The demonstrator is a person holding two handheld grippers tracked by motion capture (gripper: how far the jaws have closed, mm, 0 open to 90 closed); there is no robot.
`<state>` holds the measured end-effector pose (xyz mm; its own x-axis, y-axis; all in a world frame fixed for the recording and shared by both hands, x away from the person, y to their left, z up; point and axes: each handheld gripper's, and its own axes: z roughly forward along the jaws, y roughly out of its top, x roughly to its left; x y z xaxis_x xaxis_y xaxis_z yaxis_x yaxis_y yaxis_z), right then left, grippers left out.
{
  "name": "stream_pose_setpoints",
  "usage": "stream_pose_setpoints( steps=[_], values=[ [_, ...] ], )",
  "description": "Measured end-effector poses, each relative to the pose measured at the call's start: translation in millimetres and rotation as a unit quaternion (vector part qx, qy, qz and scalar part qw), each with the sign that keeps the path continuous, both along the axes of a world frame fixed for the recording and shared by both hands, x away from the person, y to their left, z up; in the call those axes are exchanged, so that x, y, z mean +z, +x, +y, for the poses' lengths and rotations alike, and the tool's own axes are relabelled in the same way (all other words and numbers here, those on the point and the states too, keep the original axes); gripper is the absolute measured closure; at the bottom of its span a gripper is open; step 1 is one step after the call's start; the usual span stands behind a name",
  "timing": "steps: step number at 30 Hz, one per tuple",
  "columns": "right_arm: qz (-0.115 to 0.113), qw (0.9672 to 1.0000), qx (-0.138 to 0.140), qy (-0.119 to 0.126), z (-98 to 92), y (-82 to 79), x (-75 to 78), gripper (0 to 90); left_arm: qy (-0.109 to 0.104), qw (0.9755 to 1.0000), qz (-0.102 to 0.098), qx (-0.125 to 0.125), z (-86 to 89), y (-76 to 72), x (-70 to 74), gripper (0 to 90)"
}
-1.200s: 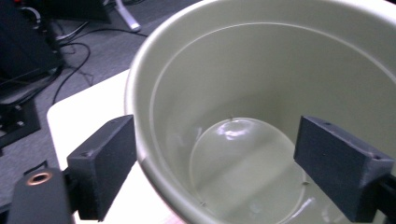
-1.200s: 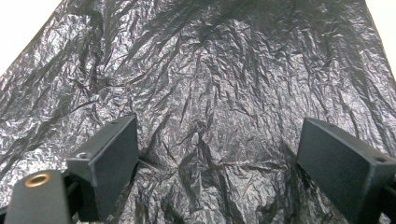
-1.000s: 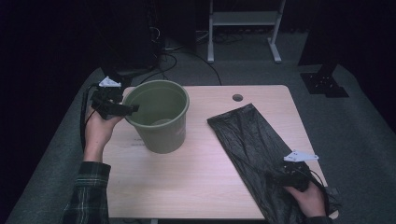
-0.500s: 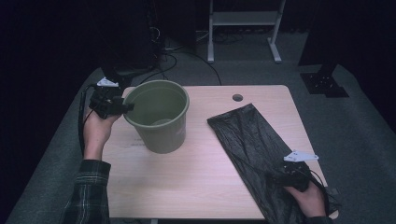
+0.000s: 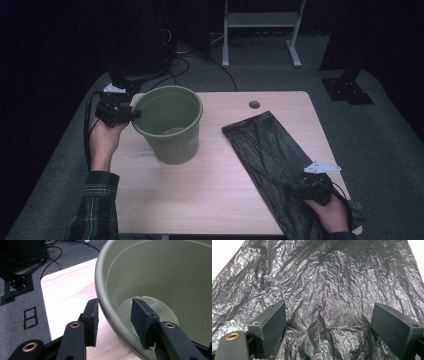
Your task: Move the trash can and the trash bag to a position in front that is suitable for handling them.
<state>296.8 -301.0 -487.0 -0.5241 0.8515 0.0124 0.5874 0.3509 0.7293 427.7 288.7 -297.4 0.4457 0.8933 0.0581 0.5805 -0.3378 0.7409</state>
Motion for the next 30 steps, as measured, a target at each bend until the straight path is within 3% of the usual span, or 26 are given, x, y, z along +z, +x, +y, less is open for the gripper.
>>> stream_pose_setpoints(
  steps=[3, 11, 18, 30],
  values=[
    [0.000, 1.0000, 0.000, 0.000, 0.0, 0.0, 0.0, 11.8, -0.006, 1.0000, -0.001, -0.003, -2.0, -0.3, 0.2, 61.7],
    [-0.001, 1.0000, 0.001, -0.001, -0.2, 0.2, 0.0, 11.8, 0.002, 0.9993, -0.003, -0.037, -20.4, -0.6, 1.2, 72.8],
    [-0.001, 1.0000, 0.000, 0.000, 0.0, 0.1, -0.1, 11.8, 0.004, 0.9987, 0.003, -0.051, -28.7, -0.5, 2.4, 78.9],
    [-0.001, 1.0000, 0.000, 0.000, 0.0, 0.1, -0.1, 11.8, -0.011, 0.9968, -0.001, -0.079, -43.3, -7.6, 0.1, 79.5]
  ],
)
